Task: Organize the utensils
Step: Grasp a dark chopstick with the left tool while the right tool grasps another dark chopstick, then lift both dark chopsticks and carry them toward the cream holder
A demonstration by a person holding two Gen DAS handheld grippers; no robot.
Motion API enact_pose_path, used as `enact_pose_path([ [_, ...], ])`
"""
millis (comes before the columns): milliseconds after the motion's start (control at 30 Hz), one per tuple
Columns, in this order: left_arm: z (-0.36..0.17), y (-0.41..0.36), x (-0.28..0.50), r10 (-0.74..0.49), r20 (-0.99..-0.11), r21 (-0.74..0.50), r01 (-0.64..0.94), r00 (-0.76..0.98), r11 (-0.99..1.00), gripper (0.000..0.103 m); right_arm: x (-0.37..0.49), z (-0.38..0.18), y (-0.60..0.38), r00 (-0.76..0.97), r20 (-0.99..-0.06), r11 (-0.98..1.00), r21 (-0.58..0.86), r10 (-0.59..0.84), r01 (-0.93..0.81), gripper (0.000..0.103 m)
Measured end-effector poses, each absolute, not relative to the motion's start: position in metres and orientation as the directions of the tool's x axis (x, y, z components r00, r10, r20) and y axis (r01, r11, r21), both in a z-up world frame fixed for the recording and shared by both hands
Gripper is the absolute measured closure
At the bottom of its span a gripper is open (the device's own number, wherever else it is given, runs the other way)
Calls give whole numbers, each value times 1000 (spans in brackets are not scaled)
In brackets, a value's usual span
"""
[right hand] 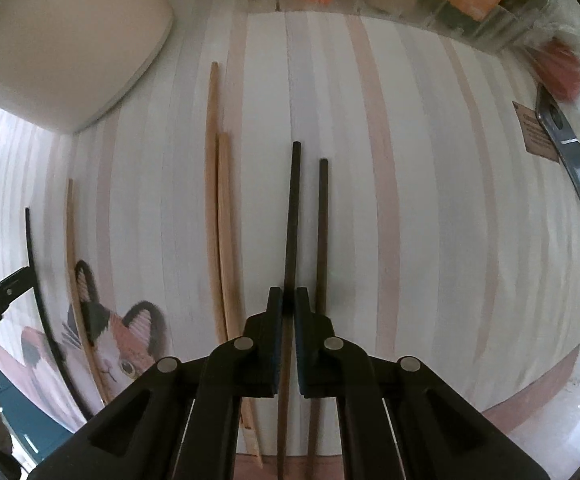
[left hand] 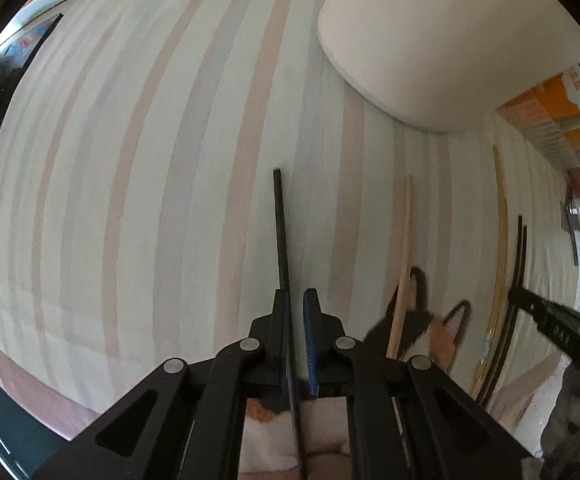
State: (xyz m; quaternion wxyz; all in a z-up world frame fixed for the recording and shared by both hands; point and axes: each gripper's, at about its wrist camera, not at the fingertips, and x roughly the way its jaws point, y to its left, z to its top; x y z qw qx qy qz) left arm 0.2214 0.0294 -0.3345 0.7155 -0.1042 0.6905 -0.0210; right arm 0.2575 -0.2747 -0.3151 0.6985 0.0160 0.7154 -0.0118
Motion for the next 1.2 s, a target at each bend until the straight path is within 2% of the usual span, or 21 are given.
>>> enact_pose_path([
  [100,-343,29,216,-155,-988,-155,-109,3,982,96,257,-315,-274,-34,-999,998,13,14,53,97],
  [200,-342,22,211,-111,-993,-114,-90,36,989,99,259,-314,-269,-37,-999,999,-8,-7,41,97],
  [333,-339,5,217,-62,-996,-63,-29,63,998,99,263,-306,-269,-34,-999,999,-16,-15,41,97],
  [467,-338,-2,224,-38,-996,-37,5,76,999,99,289,-323,-249,-70,-997,999,-34,-33,6,97],
  [1200,-343,-7,226,-25,-996,-25,4,82,1000,99,290,-321,-234,-85,-995,999,-45,-46,-11,97],
])
